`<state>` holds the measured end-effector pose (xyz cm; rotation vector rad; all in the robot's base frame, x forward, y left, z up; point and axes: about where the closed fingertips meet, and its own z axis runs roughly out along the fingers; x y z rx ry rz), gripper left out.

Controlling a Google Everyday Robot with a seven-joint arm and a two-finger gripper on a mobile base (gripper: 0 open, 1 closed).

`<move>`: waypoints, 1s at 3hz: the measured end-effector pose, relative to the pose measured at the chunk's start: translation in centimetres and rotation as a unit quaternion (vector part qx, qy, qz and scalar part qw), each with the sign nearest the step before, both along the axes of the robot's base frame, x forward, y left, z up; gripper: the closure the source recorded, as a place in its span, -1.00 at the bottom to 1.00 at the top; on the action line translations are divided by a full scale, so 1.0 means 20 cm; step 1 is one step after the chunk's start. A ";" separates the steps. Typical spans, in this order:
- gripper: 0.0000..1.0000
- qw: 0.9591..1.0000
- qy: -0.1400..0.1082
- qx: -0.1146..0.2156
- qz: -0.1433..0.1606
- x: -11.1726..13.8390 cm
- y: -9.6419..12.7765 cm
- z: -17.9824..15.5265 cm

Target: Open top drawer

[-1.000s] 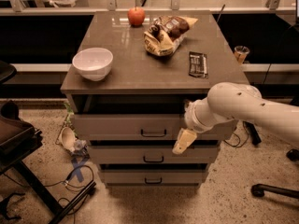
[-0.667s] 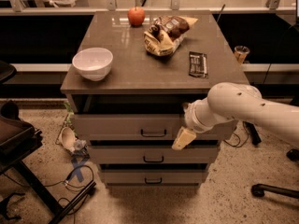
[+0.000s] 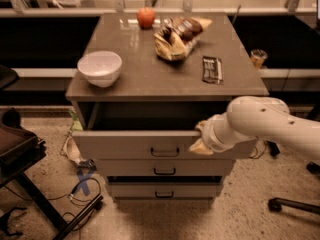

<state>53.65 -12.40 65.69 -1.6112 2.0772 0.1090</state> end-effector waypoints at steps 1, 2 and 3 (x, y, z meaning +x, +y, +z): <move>0.67 1.000 0.000 0.000 0.000 0.00 0.00 0.02; 1.00 1.000 0.000 0.000 0.000 0.00 0.00 0.06; 1.00 1.000 0.006 0.000 0.011 -0.11 -0.01 0.08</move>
Offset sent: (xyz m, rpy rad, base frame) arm -0.2951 -0.0491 0.0291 -0.1227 0.2588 -0.0102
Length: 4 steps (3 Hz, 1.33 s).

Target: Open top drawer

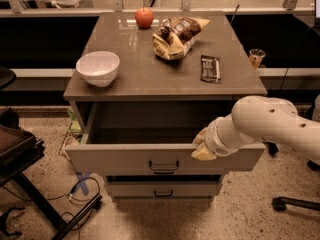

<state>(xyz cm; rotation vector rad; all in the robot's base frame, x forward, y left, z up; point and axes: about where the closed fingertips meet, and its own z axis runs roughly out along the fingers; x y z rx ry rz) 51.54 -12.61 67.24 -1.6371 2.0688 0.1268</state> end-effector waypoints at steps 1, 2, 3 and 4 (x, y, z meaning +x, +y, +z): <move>1.00 1.000 0.000 0.000 0.000 0.00 0.00 0.00; 0.66 1.000 0.000 0.000 0.001 0.00 0.00 0.00; 0.20 1.000 0.000 0.000 0.001 0.00 0.00 0.00; 0.38 1.000 0.000 -0.001 0.002 0.00 0.01 0.00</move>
Offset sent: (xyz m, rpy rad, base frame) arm 0.0000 0.0000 0.0002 0.0000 0.0000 0.0000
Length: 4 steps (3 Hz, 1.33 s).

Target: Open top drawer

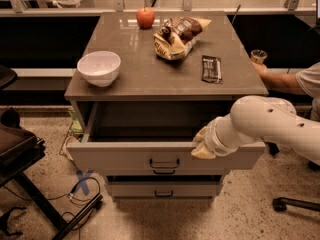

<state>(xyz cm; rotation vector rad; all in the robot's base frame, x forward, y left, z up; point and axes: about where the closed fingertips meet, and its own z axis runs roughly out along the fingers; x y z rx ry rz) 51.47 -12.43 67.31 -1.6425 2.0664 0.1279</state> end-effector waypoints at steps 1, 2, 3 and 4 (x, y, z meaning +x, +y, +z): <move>0.85 1.000 0.000 0.000 0.001 0.00 0.00 0.00; 1.00 1.000 0.000 0.000 0.001 0.00 0.01 0.00; 1.00 1.000 0.000 0.000 0.001 0.00 0.01 0.00; 1.00 1.000 0.030 -0.006 0.006 -0.10 -0.02 -0.01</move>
Offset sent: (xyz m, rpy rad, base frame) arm -0.0003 0.0005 -0.0001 -0.0004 0.0003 0.0013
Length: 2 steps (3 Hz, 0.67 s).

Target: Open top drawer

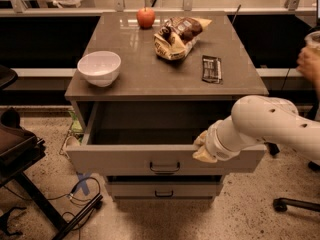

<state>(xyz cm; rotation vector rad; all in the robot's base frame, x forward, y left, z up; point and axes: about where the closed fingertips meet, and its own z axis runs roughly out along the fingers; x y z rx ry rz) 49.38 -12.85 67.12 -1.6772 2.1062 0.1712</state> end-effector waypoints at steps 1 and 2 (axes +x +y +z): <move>1.00 0.999 0.033 -0.006 0.014 -0.19 -0.02 0.02; 1.00 0.999 0.033 -0.006 0.014 -0.19 -0.02 0.02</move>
Offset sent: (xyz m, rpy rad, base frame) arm -0.3099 -0.0701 0.0219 -0.0694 0.3236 0.0409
